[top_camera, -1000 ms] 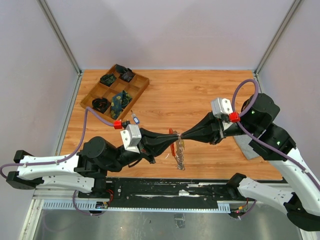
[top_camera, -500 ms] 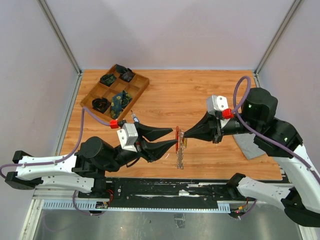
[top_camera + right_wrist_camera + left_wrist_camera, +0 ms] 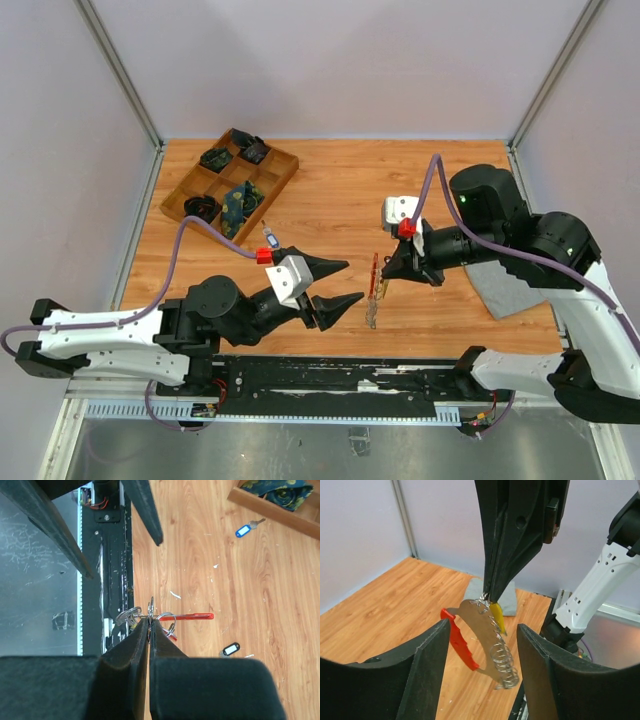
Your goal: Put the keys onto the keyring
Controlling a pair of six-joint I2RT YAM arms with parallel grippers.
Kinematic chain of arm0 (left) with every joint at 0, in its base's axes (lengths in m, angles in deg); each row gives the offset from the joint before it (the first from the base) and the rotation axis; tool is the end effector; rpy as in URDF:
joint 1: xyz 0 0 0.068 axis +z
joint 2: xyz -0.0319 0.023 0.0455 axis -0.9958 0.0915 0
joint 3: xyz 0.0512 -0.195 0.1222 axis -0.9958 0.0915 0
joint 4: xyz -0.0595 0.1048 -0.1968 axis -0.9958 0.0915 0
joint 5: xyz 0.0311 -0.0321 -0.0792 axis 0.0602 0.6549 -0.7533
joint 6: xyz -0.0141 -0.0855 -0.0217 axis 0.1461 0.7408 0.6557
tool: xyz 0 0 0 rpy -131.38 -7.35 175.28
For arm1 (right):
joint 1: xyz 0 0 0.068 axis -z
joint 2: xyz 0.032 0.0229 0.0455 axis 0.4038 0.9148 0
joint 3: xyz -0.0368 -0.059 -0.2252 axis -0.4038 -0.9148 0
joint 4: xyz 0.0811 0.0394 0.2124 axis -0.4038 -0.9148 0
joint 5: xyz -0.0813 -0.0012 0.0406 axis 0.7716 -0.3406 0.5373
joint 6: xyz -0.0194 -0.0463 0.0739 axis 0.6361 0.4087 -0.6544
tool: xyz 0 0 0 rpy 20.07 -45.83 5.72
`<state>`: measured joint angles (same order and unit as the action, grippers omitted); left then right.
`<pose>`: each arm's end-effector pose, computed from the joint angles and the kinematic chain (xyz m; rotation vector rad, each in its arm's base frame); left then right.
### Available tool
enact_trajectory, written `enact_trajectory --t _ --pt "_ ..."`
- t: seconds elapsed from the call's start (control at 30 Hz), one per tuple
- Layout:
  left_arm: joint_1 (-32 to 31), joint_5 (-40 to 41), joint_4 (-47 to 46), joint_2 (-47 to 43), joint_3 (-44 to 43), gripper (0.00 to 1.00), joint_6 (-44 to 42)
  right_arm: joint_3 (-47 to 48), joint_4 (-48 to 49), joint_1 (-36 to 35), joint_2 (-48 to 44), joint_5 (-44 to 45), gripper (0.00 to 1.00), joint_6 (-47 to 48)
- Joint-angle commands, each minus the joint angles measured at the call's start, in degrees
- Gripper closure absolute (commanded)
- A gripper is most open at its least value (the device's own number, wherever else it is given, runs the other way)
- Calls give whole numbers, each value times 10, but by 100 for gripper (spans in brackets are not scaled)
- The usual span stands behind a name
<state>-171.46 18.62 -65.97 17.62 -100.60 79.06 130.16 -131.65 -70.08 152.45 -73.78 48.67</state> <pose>0.0443 -0.2266 0.3872 0.7834 1.2440 -0.8937 0.0904 0.1599 0.4194 -1.4903 1.5294 0.8863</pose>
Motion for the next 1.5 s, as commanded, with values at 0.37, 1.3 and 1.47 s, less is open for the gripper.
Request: enact_trajectory --t 0.37,1.3,1.47 --pt "-3 -67 38 46 -48 61 -20 50 -85 -112 32 66 99 40" --pt "-2 -98 56 70 -67 74 -32 39 -62 -136 24 36 99 35" --pt "-3 -102 59 73 -67 75 -33 39 -60 -137 22 37 99 36"
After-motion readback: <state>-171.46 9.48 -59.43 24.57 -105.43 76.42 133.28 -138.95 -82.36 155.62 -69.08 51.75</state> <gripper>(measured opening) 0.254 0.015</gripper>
